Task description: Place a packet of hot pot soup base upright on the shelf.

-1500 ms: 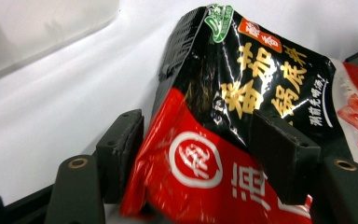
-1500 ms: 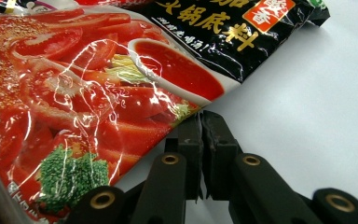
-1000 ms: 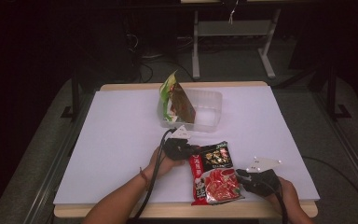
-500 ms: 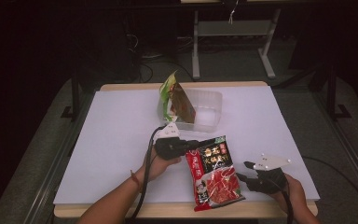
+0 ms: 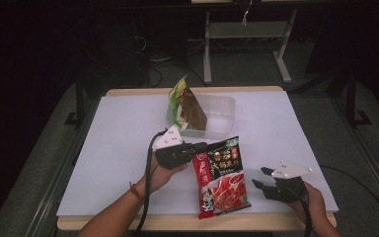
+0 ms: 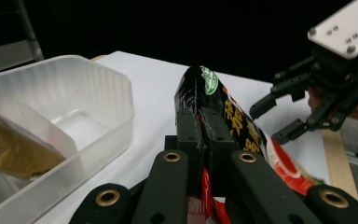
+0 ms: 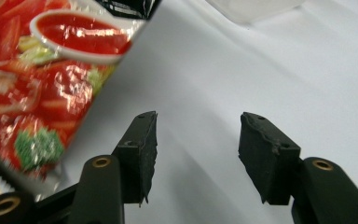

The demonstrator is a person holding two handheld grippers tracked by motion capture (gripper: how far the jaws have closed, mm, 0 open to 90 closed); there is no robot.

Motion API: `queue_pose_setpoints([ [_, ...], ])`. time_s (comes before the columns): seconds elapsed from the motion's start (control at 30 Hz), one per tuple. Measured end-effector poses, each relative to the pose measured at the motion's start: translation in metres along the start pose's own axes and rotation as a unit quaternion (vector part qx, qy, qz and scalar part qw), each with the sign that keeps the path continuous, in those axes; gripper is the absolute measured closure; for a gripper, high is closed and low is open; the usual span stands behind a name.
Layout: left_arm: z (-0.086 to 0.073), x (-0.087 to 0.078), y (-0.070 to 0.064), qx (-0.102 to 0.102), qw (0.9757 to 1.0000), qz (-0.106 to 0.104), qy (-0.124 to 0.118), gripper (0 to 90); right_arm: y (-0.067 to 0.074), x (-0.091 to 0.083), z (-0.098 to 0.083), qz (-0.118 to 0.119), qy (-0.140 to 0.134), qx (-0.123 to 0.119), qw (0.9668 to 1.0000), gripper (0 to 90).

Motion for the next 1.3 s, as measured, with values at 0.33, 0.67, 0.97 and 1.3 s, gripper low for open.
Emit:
queue_pose_setpoints([
  [0.33, 0.010, -0.009, -0.001, 0.018, 0.9996, 0.014, -0.015, 87.7, -0.005, -0.002, -0.002, -0.007, -0.003, 0.007, 0.9999, 46.1],
  [0.67, 0.026, -0.019, -0.010, 0.037, 0.9979, 0.026, -0.046, 88.4, -0.009, -0.005, -0.007, -0.010, -0.003, 0.015, 0.9998, 45.9],
  [0.97, 0.042, -0.023, -0.011, 0.069, 0.9948, 0.048, -0.058, 88.9, -0.009, -0.007, -0.008, -0.015, 0.000, 0.018, 0.9997, 45.9],
  [1.3, 0.062, -0.021, -0.007, 0.094, 0.9922, 0.063, -0.053, 89.4, -0.010, -0.007, -0.010, -0.017, 0.003, 0.022, 0.9996, 45.9],
])
Point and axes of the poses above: each handheld gripper's, and its own axes: x roughly forward along the jaws, z roughly out of its top, y roughly to its left, the point moved 2 cm from there along x, roughly forward along the jaws, and after that the axes turned 9 degrees about -z, right-handed, at the moved point
